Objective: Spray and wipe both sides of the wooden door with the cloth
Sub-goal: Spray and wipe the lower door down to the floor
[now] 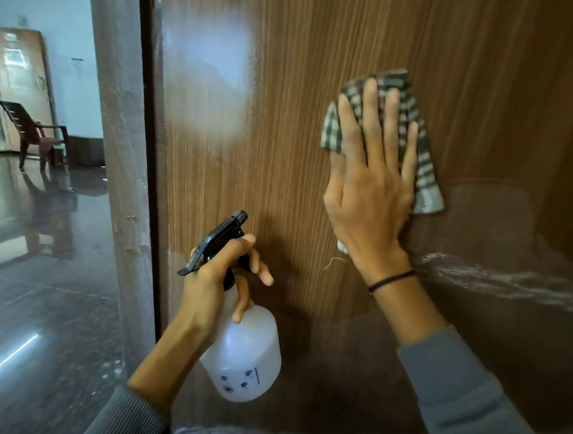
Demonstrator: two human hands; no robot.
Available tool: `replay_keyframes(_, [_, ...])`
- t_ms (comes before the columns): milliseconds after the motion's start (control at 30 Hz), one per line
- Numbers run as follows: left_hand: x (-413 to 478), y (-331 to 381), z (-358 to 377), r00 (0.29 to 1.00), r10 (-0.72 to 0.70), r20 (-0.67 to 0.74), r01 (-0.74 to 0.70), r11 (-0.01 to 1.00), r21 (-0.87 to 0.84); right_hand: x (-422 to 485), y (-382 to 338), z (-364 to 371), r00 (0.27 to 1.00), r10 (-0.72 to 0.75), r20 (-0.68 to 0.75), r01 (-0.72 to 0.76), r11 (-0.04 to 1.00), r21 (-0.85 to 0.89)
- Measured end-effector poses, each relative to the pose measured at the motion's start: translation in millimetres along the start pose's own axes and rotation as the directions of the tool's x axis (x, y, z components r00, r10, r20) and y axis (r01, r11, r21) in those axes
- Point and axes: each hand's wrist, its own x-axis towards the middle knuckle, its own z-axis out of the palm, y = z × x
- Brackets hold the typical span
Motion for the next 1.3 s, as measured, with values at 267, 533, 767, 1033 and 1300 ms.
replay_keyframes(267, [-2.4, 0.1, 4.3, 0.999, -0.012, 0.045, 0.010, 0.999, 0.047, -123.7, -32.9, 14.7, 0.837, -0.495, 0.235, 0.450, 0.865, 0.221])
replay_keyframes(533, [-7.8, -6.6, 18.7, 0.992, -0.094, 0.084, 0.089, 0.994, 0.061, -170.4, 29.5, -2.3, 0.957, -0.203, 0.205, 0.187, 0.978, 0.096])
replay_keyframes(767, [-9.6, -7.9, 21.4, 0.989, -0.089, 0.119, 0.075, 0.990, 0.122, -168.7, -22.7, 10.4, 0.920, -0.295, 0.257, 0.220, 0.933, 0.285])
replay_keyframes(1033, [-15.6, -20.8, 40.3, 0.965, -0.108, 0.239, 0.076, 0.988, 0.138, -208.1, 65.4, -18.1, 0.883, -0.335, 0.330, 0.249, 0.928, 0.275])
replay_keyframes(1300, [-22.4, -31.4, 79.1, 0.930, -0.117, 0.348, 0.063, 0.985, 0.163, -236.7, 115.2, -71.3, 0.896, 0.051, 0.442, -0.217, 0.917, 0.335])
